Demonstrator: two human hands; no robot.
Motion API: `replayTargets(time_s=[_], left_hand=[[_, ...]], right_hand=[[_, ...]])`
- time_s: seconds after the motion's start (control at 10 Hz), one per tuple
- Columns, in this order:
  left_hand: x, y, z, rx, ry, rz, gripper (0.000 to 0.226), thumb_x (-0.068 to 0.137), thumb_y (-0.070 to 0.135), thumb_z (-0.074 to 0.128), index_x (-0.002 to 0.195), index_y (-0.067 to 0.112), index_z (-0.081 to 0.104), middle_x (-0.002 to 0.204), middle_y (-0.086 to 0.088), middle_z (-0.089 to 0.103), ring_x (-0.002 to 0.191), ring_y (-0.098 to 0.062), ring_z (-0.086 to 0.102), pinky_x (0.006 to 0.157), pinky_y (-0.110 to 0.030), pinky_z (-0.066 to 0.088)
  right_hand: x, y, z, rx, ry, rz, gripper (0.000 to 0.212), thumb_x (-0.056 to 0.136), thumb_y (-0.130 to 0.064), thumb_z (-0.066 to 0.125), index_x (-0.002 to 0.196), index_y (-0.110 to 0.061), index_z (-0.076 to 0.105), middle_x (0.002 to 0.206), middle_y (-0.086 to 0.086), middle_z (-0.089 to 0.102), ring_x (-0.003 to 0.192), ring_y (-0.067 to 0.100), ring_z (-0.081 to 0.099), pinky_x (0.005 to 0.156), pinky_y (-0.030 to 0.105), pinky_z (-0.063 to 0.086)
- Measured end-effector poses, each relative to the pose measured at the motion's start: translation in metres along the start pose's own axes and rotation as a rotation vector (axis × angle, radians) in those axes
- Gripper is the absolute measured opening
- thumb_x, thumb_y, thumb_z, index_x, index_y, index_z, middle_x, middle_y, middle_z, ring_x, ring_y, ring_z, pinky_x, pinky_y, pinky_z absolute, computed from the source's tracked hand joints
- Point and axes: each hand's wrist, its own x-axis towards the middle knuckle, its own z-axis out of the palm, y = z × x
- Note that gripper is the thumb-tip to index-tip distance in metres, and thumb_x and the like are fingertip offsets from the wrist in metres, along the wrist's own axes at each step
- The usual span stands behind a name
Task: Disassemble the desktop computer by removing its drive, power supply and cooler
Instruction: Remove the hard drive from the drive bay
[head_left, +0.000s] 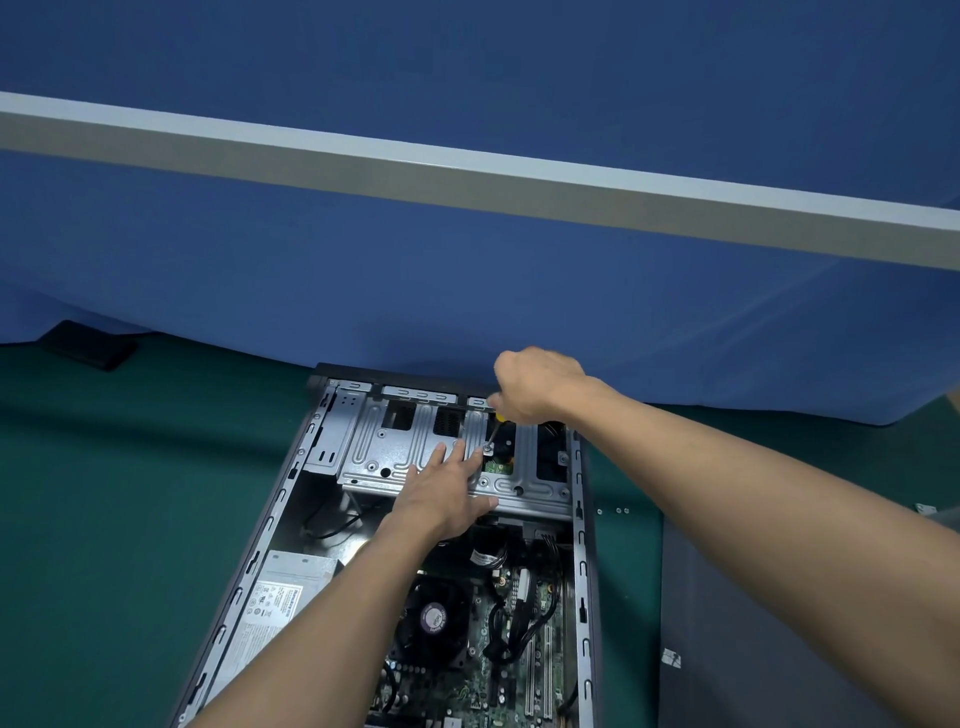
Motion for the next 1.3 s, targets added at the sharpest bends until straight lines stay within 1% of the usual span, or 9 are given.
replayTargets(time_s=[0.1,0.2,0.3,0.5,0.6,0.7,0.9,1.1,1.3], left_hand=[[-0.0004,0.0002,-0.0006,0.002,0.001,0.001,0.075,0.097,0.05,0.049,0.156,0.027,0.009,0.164,0.002,-0.003,0.15,-0.021,-0.005,0.12,-0.049,0.005],[-0.0001,0.0003,-0.0002,-0.004,0.001,0.0,0.075,0.097,0.05,0.049,0.156,0.027,0.01,0.164,0.002,-0.003,0.15,-0.021,-0.006,0.12,-0.049,0.004],[-0.0002,0.0004,-0.0003,-0.006,0.003,-0.001,0.075,0.097,0.05,0.049,0.156,0.027,0.009,0.163,0.002,-0.003,0.15,-0.021,-0.006,0.12,-0.049,0.004],[-0.0015,0.0005,-0.0015,-0.027,0.002,0.004,0.075,0.097,0.049,0.05,0.156,0.026,0.01,0.164,0.002,-0.002,0.15,-0.021,-0.006,0.121,-0.049,0.004],[-0.0017,0.001,-0.0015,-0.031,0.0,0.001,0.075,0.097,0.049,0.05,0.156,0.026,0.011,0.164,0.002,-0.003,0.15,-0.021,-0.006,0.121,-0.048,0.003],[-0.0028,0.0011,-0.0019,-0.034,0.003,0.0,0.075,0.097,0.049,0.051,0.156,0.026,0.011,0.164,0.002,-0.002,0.15,-0.021,-0.006,0.121,-0.048,0.003],[-0.0024,0.0007,-0.0016,-0.037,0.004,0.0,0.075,0.097,0.049,0.051,0.156,0.026,0.01,0.164,0.002,-0.002,0.15,-0.021,-0.006,0.121,-0.048,0.003],[-0.0014,0.0006,-0.0004,-0.033,0.007,-0.004,0.075,0.097,0.05,0.051,0.156,0.026,0.011,0.163,0.002,-0.002,0.15,-0.021,-0.006,0.12,-0.048,0.003],[-0.0009,-0.0003,-0.0002,-0.036,0.006,-0.002,0.076,0.097,0.05,0.051,0.156,0.026,0.01,0.164,0.002,-0.003,0.15,-0.021,-0.006,0.12,-0.048,0.003]], right_hand=[[-0.0011,0.0023,-0.0023,0.09,-0.059,-0.032,0.005,0.088,-0.019,0.056,0.092,-0.015,0.055,0.091,0.002,0.061,0.085,0.025,0.057,0.06,0.03,0.04],[-0.0015,0.0009,-0.0015,0.034,-0.066,-0.001,0.041,0.093,-0.055,0.047,0.084,-0.015,0.052,0.082,-0.001,0.057,0.081,0.023,0.054,0.065,0.034,0.04],[-0.0004,0.0008,0.0014,0.001,-0.015,0.043,0.05,0.097,-0.056,0.034,0.067,-0.017,0.043,0.07,-0.002,0.047,0.079,0.024,0.051,0.067,0.034,0.038],[-0.0022,0.0047,-0.0019,0.125,-0.058,-0.054,0.007,0.089,-0.02,0.056,0.096,-0.019,0.054,0.096,0.002,0.061,0.088,0.024,0.056,0.062,0.032,0.041],[-0.0015,0.0032,0.0006,0.078,-0.047,-0.008,0.038,0.094,-0.053,0.045,0.093,-0.016,0.047,0.088,-0.001,0.056,0.084,0.023,0.052,0.066,0.035,0.039],[0.0003,0.0036,0.0005,0.003,-0.027,0.059,0.051,0.097,-0.058,0.032,0.072,-0.016,0.044,0.073,-0.003,0.048,0.08,0.023,0.051,0.067,0.035,0.037],[-0.0002,0.0065,-0.0053,0.069,-0.09,-0.037,0.009,0.088,-0.017,0.052,0.097,-0.015,0.053,0.092,0.003,0.059,0.087,0.025,0.057,0.061,0.032,0.041],[0.0003,0.0048,0.0007,-0.046,-0.044,0.034,0.049,0.097,-0.056,0.036,0.072,-0.015,0.044,0.073,-0.003,0.049,0.079,0.023,0.051,0.065,0.034,0.037],[-0.0013,0.0062,-0.0027,0.051,-0.082,-0.047,0.007,0.091,-0.021,0.054,0.098,-0.02,0.053,0.098,0.002,0.059,0.089,0.025,0.055,0.066,0.033,0.041]])
